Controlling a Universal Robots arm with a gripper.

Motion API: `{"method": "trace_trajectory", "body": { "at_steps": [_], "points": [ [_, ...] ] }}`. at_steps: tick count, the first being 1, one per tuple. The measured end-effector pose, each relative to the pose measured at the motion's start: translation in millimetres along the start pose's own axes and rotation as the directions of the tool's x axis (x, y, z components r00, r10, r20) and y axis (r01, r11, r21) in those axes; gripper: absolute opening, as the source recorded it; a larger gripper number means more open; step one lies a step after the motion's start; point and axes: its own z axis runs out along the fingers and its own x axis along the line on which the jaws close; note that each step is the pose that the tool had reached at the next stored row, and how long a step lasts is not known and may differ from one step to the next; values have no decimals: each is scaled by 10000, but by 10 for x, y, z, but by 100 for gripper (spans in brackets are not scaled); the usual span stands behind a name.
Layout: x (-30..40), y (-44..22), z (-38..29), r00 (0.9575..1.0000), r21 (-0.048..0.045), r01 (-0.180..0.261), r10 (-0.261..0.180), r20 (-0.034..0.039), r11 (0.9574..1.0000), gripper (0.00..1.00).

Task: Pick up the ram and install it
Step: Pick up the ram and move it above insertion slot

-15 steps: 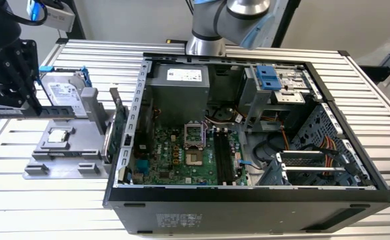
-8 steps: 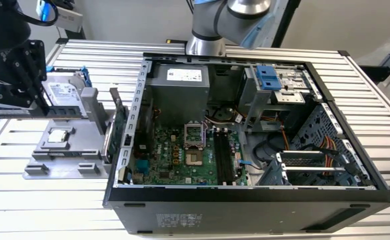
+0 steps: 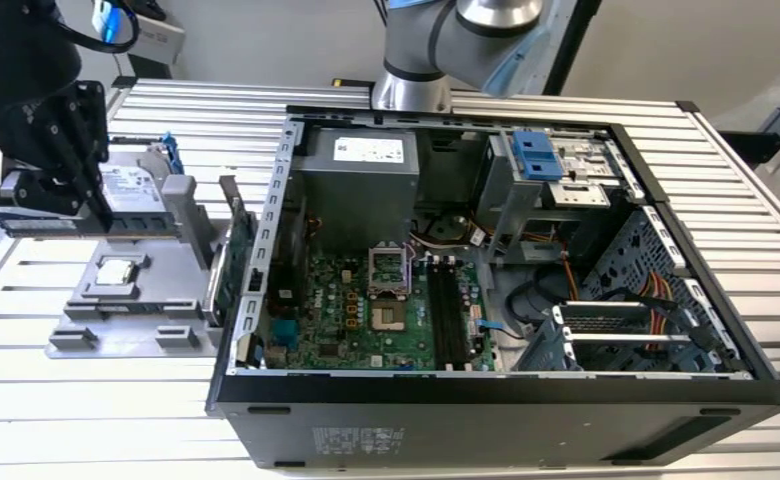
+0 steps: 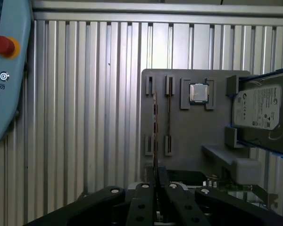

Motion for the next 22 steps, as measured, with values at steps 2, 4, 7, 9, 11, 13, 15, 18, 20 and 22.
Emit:
{"method": "trace_trajectory", "body": {
  "at_steps": [2, 4, 7, 9, 11, 13, 15, 18, 20, 22],
  "points": [
    [0, -27, 0, 10000, 0, 0, 0, 0, 10000, 0],
    [1, -54, -2, 10000, 0, 0, 0, 0, 10000, 0],
    [1, -99, -3, 10000, 0, 0, 0, 0, 10000, 0],
    [2, -127, -3, 10000, 0, 1, -1, 0, 10000, 0],
    [2, -156, -4, 10000, 0, 0, 0, 0, 10000, 0],
    [2, -184, -5, 10000, -1, 0, 0, 0, 10000, 0],
    [3, -212, -5, 10000, 0, 0, 0, 0, 10000, 0],
    [3, -256, -7, 10000, 0, 1, -1, 0, 10000, 0],
    [4, -284, -8, 10000, 0, 0, 0, 0, 10000, 0],
    [4, -314, -9, 10000, -1, 1, -1, 0, 10000, 0]
  ]
}}
